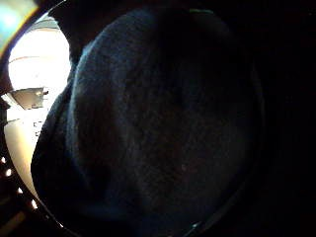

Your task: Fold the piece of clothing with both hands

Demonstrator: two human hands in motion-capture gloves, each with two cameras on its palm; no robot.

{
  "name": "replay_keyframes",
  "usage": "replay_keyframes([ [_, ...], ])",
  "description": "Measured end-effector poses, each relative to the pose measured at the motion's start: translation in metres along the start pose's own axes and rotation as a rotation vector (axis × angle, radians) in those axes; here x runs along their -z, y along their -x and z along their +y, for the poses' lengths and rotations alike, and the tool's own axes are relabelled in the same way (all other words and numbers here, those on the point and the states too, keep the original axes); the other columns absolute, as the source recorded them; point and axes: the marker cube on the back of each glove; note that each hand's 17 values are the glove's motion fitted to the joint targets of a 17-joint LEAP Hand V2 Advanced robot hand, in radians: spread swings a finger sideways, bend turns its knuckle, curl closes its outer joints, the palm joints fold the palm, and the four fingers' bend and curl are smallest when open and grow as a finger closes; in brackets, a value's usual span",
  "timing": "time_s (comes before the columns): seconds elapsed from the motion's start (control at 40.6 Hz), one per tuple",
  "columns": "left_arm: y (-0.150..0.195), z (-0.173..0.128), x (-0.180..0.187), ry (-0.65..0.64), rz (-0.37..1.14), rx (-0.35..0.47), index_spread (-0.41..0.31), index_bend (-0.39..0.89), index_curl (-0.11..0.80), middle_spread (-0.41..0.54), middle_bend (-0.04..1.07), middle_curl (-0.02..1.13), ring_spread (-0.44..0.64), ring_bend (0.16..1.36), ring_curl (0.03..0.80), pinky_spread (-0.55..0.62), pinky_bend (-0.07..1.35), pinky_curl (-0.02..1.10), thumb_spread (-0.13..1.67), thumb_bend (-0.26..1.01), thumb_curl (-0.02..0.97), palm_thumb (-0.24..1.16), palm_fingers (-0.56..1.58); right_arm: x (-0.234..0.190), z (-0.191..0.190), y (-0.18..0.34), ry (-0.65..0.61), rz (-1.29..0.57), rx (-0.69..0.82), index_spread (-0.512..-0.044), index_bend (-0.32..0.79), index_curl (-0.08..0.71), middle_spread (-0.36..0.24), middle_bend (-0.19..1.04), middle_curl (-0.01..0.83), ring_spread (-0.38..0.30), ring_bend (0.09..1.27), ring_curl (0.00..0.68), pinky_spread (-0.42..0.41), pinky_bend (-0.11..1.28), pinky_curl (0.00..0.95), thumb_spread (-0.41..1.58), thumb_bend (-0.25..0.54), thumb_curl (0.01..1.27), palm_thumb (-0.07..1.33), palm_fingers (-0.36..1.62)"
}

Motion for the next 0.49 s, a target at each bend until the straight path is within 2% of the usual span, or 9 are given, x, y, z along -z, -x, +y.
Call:
replay_keyframes([
  [0.049,-0.001,-0.001,0.001,0.005,0.018,-0.007,-0.098,0.18,0.401,0.054,0.17,0.35,0.28,0.47,0.337,0.35,0.5,0.32,1.32,-0.01,0.215,0.1,0.22,0.0,-0.013,0.01,-0.108,-0.011,-0.041,-0.128,0.04,0.091,-0.128,0.56,0.537,-0.196,0.77,0.473,-0.198,0.8,0.433,0.97,0.053,0.5,1.15,0.95],
  [0.123,-0.002,0.0,0.005,0.035,0.092,-0.03,-0.097,0.18,0.405,0.054,0.18,0.35,0.28,0.47,0.337,0.35,0.49,0.32,1.32,-0.01,0.218,0.11,0.22,0.007,-0.043,0.017,-0.451,0.088,-0.202,-0.131,0.04,0.093,-0.124,0.5,0.524,-0.2,0.76,0.47,-0.227,0.82,0.441,0.91,0.034,0.51,1.16,0.95],
  [0.173,-0.005,-0.001,0.012,0.028,0.204,-0.086,-0.1,0.19,0.409,0.051,0.18,0.35,0.28,0.46,0.334,0.35,0.49,0.32,1.32,-0.01,0.221,0.11,0.23,0.004,-0.056,0.022,-0.582,0.172,-0.278,-0.132,0.04,0.094,-0.118,0.45,0.513,-0.202,0.75,0.468,-0.237,0.84,0.444,0.87,0.023,0.52,1.17,0.94],
  [0.271,-0.006,-0.003,0.034,-0.034,0.434,-0.193,-0.102,0.18,0.414,0.043,0.19,0.36,0.28,0.46,0.333,0.36,0.47,0.31,1.33,0.0,0.225,0.13,0.27,-0.022,-0.071,0.044,-0.611,0.244,-0.367,-0.139,0.04,0.091,-0.1,0.39,0.498,-0.205,0.74,0.464,-0.254,0.85,0.441,0.82,0.01,0.54,1.18,0.95],
  [0.32,0.0,0.0,0.05,-0.067,0.469,-0.181,-0.099,0.17,0.41,0.038,0.19,0.36,0.27,0.48,0.332,0.35,0.46,0.31,1.34,0.0,0.228,0.15,0.3,-0.036,-0.075,0.058,-0.641,0.323,-0.38,-0.146,0.05,0.093,-0.096,0.36,0.492,-0.206,0.73,0.46,-0.259,0.85,0.439,0.79,-0.002,0.55,1.19,0.96],
  [0.345,0.006,0.003,0.061,-0.093,0.454,-0.146,-0.098,0.17,0.409,0.034,0.2,0.36,0.26,0.48,0.331,0.35,0.46,0.31,1.35,0.01,0.231,0.16,0.32,-0.046,-0.079,0.068,-0.656,0.37,-0.345,-0.147,0.05,0.093,-0.094,0.35,0.49,-0.206,0.73,0.458,-0.262,0.85,0.437,0.78,-0.005,0.56,1.19,0.97],
  [0.394,0.02,0.007,0.086,-0.171,0.395,-0.078,-0.101,0.17,0.408,0.024,0.22,0.37,0.24,0.49,0.33,0.35,0.44,0.31,1.37,0.03,0.239,0.2,0.37,-0.069,-0.096,0.088,-0.677,0.456,-0.169,-0.155,0.06,0.099,-0.09,0.33,0.483,-0.207,0.72,0.454,-0.272,0.84,0.432,0.75,-0.012,0.56,1.19,0.99],
  [0.444,0.033,0.008,0.111,-0.261,0.341,-0.051,-0.101,0.16,0.406,0.01,0.24,0.38,0.23,0.49,0.33,0.34,0.42,0.3,1.38,0.04,0.243,0.22,0.4,-0.087,-0.133,0.086,-0.674,0.514,-0.01,-0.163,0.08,0.108,-0.087,0.3,0.478,-0.209,0.71,0.452,-0.275,0.83,0.428,0.72,-0.018,0.57,1.19,1.01],
  [0.493,0.045,0.007,0.131,-0.345,0.304,-0.04,-0.101,0.16,0.405,0.004,0.24,0.39,0.21,0.49,0.334,0.34,0.4,0.3,1.39,0.04,0.245,0.24,0.41,-0.101,-0.174,0.068,-0.66,0.562,0.056,-0.171,0.08,0.114,-0.085,0.29,0.475,-0.209,0.69,0.449,-0.278,0.82,0.424,0.7,-0.019,0.58,1.19,1.02],
])
